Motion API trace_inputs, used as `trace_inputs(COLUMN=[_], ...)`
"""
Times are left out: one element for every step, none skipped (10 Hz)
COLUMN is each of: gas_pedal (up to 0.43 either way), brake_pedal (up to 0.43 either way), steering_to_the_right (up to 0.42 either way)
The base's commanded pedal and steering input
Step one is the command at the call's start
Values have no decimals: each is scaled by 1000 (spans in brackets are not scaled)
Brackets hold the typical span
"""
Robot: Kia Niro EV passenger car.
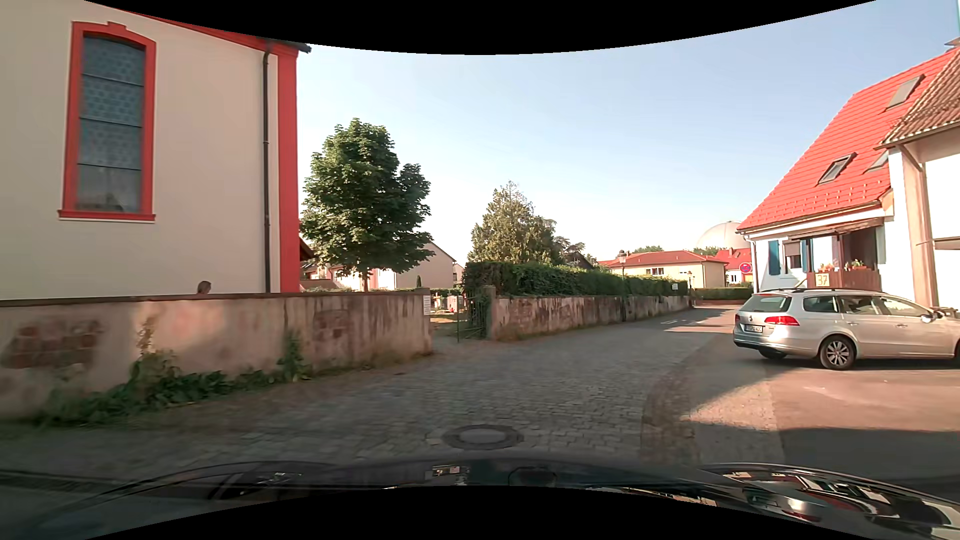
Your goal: Follow the waypoints while adhering to traffic rules and regulations
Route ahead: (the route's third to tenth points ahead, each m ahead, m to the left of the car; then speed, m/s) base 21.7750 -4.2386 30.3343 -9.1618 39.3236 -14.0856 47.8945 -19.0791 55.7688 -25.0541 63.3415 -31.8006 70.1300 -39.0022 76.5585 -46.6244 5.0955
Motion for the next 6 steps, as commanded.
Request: trace_inputs(gas_pedal=[39, 39, 39, 39, 47, 47], brake_pedal=[0, 0, 0, 0, 0, 0], steering_to_the_right=[184, 189, 192, 195, 198, 199])
